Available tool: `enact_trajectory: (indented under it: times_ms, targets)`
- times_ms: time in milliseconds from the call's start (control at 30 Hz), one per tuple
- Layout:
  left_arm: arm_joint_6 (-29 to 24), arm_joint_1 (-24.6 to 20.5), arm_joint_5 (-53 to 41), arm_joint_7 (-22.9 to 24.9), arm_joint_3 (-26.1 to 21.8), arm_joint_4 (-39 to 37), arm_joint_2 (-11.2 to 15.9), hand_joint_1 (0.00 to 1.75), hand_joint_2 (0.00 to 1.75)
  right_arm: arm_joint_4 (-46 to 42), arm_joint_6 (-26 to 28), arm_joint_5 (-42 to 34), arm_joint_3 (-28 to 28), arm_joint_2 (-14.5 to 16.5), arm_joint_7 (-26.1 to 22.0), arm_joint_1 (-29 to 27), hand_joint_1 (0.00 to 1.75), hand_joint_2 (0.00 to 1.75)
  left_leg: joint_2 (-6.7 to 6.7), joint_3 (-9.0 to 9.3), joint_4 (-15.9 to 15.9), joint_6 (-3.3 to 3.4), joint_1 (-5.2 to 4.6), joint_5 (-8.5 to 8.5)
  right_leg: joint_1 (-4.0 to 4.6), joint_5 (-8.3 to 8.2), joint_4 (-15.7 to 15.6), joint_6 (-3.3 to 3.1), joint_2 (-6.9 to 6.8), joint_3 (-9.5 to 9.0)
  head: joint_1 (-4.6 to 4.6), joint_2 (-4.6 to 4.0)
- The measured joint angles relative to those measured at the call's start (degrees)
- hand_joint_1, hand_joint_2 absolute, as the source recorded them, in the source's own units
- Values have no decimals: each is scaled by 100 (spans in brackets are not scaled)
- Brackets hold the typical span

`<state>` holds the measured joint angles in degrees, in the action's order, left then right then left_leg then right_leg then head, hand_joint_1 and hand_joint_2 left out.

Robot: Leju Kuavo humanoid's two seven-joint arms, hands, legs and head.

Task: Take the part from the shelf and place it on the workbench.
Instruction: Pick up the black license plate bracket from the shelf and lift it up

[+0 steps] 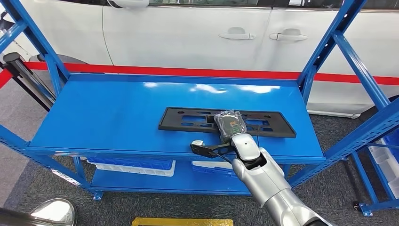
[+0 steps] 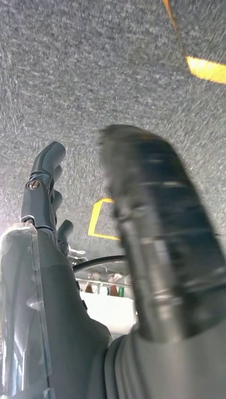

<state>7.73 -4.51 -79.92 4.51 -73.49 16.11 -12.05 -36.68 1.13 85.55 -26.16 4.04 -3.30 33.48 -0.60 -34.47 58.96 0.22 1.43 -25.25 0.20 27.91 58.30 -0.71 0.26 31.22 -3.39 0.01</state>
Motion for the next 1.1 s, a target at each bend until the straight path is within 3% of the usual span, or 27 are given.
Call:
enact_trajectory:
  times_ms: [133, 233, 433, 700, 933, 1000, 1100]
  targets:
    - [-94, 29, -6, -58, -39, 0, -10, 0, 175, -1001, 285, -650, 51, -258, -447, -513, 175, 175, -1, -12, 0, 0, 0, 0, 0, 0, 2, 0, -2, 3, 1, -1]
    - [-156, 50, 32, -68, -80, 3, -10, 0, 175, -2331, 411, -970, 94, -448, -588, -944, 175, 175, 1, -23, 0, -1, -1, -1, -1, 0, 6, 0, 4, 18, 1, -1]
    - [-109, 50, 70, -10, -96, 4, -22, 0, 175, -4745, 482, -858, 101, -503, -538, -1205, 175, 175, 8, -18, -2, -9, 0, -9, 0, 15, 10, -7, 7, 29, 0, 1]
    - [-111, 48, 15, 91, -97, 4, -43, 0, 175, -5852, 871, -588, 101, -526, -569, -1405, 175, 175, 8, -11, -1, -12, -2, -9, -1, 17, 20, -6, 6, 25, 0, 0]
    - [-113, 44, -146, 221, -96, 4, -44, 0, 175, -6541, 1309, -90, 86, -615, -643, -1605, 175, 175, 8, 7, -19, 80, -10, 5, -57, 5, -1, 76, 11, -3, -2, 1]
    - [-115, 34, -176, 240, -93, 5, -45, 0, 175, -6606, 1424, -10, 63, -674, -678, -1643, 175, 175, 29, 47, -132, 135, 29, 70, -54, 160, 151, 103, 8, 50, 1, 1]
    - [-113, 27, -216, 250, -89, 7, -45, 0, 175, -6630, 1554, 86, -21, -796, -701, -1717, 175, 175, 53, 43, -186, 167, 42, 119, -92, 724, 1099, 156, 2, 453, 6, 0]
